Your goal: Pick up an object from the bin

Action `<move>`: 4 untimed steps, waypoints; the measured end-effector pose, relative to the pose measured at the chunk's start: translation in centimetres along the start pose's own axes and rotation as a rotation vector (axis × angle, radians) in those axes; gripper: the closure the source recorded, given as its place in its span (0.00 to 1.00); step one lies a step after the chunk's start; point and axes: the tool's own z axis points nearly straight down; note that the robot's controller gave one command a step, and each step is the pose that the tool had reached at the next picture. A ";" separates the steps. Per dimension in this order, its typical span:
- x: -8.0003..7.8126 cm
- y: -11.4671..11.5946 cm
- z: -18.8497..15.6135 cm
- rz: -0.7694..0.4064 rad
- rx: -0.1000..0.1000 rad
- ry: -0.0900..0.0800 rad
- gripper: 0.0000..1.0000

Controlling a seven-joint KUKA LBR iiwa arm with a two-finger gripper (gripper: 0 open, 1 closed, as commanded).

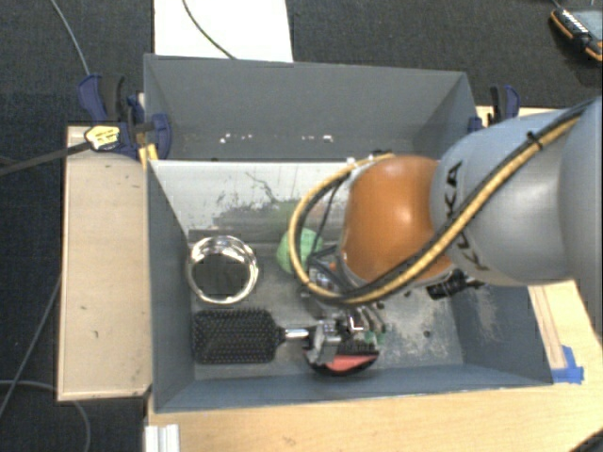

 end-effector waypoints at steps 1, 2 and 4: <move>-1.2 0.4 -9.5 -0.007 0.000 0.001 0.00; -1.9 0.7 -15.2 -0.017 0.001 0.004 0.00; -4.1 1.3 -28.6 0.017 -0.005 -0.016 0.00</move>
Offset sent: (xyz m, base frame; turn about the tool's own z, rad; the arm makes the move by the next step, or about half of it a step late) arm 0.0179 0.0063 0.1499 -0.0216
